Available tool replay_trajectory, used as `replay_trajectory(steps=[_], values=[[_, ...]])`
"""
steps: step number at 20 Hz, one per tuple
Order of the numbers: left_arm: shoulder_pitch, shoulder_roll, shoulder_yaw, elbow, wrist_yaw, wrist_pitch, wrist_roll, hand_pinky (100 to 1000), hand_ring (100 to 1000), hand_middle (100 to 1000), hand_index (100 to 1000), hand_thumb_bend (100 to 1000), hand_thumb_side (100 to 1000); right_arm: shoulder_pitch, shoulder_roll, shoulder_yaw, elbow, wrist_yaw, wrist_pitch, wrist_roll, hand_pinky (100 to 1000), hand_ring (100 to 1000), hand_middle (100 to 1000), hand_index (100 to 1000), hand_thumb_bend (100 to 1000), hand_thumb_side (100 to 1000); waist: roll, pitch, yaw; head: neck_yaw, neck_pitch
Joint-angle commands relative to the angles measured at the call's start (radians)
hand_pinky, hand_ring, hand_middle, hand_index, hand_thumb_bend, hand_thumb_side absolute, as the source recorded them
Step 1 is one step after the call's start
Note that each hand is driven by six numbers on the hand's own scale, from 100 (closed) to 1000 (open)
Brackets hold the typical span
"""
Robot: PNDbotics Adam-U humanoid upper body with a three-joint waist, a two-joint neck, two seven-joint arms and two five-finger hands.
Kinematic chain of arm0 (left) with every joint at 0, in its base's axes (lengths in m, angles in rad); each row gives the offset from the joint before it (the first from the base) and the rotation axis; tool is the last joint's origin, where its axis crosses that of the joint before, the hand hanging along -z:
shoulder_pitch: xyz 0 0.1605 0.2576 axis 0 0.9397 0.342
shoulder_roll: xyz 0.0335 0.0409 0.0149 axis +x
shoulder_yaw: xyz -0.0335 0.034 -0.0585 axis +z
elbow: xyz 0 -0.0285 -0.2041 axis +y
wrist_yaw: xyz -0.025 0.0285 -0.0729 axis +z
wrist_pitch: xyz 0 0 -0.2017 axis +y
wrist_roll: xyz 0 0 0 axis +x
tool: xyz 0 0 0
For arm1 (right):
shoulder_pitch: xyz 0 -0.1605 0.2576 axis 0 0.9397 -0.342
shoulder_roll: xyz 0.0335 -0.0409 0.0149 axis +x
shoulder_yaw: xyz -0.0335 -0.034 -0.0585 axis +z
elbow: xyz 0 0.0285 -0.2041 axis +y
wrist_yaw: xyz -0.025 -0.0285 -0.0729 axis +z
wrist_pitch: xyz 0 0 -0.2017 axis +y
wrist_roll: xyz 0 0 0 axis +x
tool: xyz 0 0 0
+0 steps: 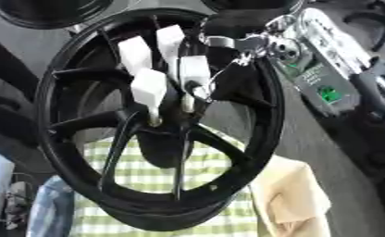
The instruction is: Pull the pin out of the wheel hub.
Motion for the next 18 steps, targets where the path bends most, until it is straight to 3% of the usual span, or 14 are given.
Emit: replay_trajectory(steps=[1,4,18], values=[[-0.007,0.021,0.002,-0.011,0.003,-0.001,-0.005,740,693,767,770,257,814,-0.013,-0.009,-0.014,0.007,0.009,-0.005,-0.002,766,769,710,847,245,523,0.004,-0.012,-0.002,-0.005,0.006],[-0.006,0.022,0.001,-0.01,0.003,0.0,-0.005,740,692,767,770,257,815,-0.015,-0.009,-0.015,0.01,0.005,-0.009,-0.003,765,765,704,845,296,528,0.005,-0.011,-0.003,-0.005,0.006],[-0.008,0.022,0.0,-0.01,0.005,0.0,-0.007,742,691,768,770,253,817,-0.017,-0.014,-0.019,0.01,-0.067,0.03,0.0,724,687,627,787,194,482,0.005,-0.01,-0.002,-0.008,-0.013]])
